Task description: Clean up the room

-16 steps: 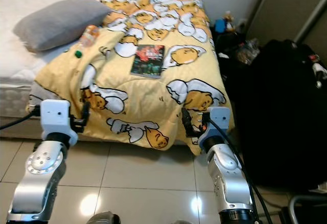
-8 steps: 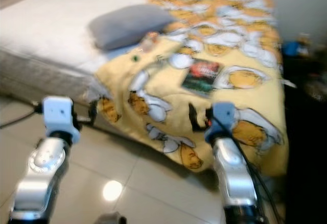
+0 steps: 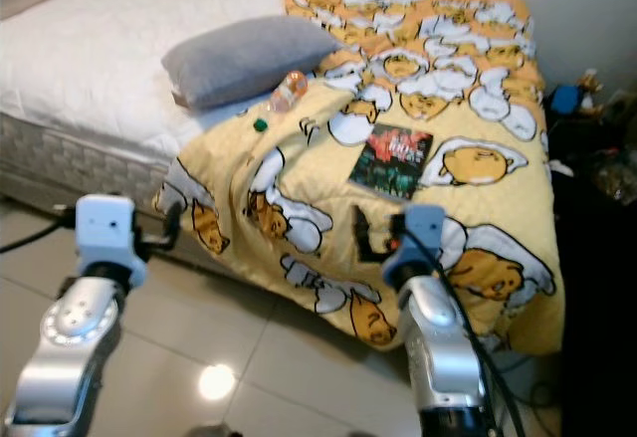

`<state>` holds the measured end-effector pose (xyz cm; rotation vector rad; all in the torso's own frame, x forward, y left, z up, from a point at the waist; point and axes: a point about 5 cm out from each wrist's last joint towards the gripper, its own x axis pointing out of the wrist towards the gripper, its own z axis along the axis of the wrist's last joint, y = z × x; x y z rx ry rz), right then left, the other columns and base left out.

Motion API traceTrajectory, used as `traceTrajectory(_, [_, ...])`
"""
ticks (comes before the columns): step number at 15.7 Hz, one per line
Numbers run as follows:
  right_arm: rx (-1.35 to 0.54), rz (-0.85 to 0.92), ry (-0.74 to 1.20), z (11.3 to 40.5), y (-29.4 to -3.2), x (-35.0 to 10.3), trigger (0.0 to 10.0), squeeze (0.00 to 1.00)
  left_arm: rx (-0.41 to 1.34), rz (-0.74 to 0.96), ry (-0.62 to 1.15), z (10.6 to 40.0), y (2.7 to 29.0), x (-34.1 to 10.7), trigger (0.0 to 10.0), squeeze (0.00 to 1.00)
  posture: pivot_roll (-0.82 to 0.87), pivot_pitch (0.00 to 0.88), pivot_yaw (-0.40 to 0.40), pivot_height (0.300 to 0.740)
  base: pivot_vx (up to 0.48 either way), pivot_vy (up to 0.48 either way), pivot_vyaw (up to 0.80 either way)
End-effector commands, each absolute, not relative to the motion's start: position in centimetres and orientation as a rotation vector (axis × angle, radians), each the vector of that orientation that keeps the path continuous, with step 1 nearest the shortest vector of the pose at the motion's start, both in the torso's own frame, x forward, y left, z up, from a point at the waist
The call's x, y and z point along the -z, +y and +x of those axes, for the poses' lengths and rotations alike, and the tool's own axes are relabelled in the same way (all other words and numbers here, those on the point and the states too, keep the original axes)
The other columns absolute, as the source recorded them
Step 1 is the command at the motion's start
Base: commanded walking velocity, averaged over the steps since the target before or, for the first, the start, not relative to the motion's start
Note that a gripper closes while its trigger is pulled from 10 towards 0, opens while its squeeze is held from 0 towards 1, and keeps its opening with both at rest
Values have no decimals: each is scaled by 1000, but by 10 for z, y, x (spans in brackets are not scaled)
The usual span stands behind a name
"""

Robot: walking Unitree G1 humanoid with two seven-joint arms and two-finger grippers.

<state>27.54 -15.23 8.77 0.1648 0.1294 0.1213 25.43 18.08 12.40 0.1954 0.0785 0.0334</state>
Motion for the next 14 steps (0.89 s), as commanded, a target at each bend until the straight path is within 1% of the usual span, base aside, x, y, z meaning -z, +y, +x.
traceTrajectory(1, [-62,164,131,275,-166,-86,10000,1000,5,200,73,253,172,-127,10000,1000,103,86,-5,740,289,0,0])
traceTrajectory(2, [-32,170,121,278,-168,-87,10000,1000,9,212,74,254,171,-129,10000,1000,123,82,9,740,285,0,0])
traceTrajectory(3, [-8,167,105,282,-170,-89,10000,1000,15,220,74,256,170,-132,10000,1000,153,76,40,740,289,0,0])
traceTrajectory(4, [4,141,79,286,-171,-91,10000,1000,24,223,72,260,170,-137,10000,1000,159,74,49,740,285,0,0])
traceTrajectory(5, [11,127,72,288,-171,-91,10000,1000,41,229,71,263,169,-137,10000,1000,156,70,78,740,289,0,0])
traceTrajectory(6, [24,145,74,288,-172,-89,10000,1000,61,231,65,265,167,-138,10000,1000,153,41,77,740,292,0,0])
traceTrajectory(8, [44,179,89,284,-177,-85,10000,1000,53,187,49,269,167,-141,10000,1000,118,48,68,740,287,0,0])
traceTrajectory(9, [41,180,98,281,-176,-83,10000,1000,44,173,37,272,171,-139,10000,1000,82,50,48,740,285,0,0])
traceTrajectory(10, [27,155,108,277,-174,-81,10000,1000,35,194,41,272,177,-134,10000,1000,63,63,30,740,285,0,0])
traceTrajectory(11, [6,145,105,273,-171,-81,10000,1000,18,202,57,269,182,-128,10000,1000,65,76,22,740,285,0,0])
traceTrajectory(12, [-24,131,123,268,-171,-77,10000,1000,-20,190,76,259,186,-121,10000,1000,74,94,-3,740,270,0,0])
traceTrajectory(13, [-33,126,127,267,-171,-76,10000,1000,-30,182,80,256,186,-120,10000,1000,74,94,-3,740,270,0,0])
traceTrajectory(14, [-68,116,129,265,-167,-76,10000,1000,-41,158,100,244,189,-113,10000,1000,56,103,-7,740,270,0,800])
